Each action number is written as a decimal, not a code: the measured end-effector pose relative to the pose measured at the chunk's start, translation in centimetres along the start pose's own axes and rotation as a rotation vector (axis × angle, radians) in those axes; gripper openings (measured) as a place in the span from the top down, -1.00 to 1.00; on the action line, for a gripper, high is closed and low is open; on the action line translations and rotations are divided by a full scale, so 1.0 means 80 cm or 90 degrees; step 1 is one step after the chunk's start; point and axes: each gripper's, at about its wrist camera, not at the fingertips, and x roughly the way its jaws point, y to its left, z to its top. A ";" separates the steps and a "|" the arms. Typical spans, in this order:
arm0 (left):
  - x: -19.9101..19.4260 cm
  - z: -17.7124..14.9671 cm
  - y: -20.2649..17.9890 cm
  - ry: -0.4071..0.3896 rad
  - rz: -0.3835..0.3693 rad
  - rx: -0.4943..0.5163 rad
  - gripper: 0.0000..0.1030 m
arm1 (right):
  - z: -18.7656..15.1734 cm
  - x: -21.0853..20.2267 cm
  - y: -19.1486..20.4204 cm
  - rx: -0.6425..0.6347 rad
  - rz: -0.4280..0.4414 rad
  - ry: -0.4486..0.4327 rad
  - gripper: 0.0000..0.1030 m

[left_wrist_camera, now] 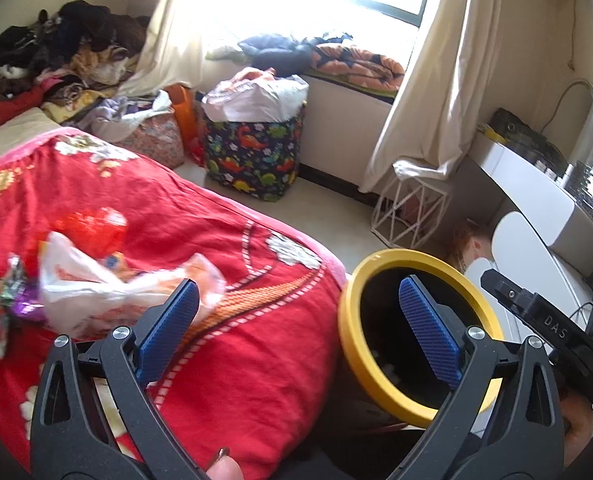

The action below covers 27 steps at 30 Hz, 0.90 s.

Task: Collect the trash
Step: 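Move both tools back over the trash pile on the bed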

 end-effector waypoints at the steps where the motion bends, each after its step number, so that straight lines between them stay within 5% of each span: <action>1: -0.005 0.001 0.005 -0.007 0.005 -0.001 -0.79 | 0.000 0.001 0.006 -0.004 0.005 0.001 -0.35; 27: -0.078 -0.002 0.127 -0.056 0.118 -0.052 -0.79 | -0.026 0.000 0.152 -0.139 0.118 0.026 -0.49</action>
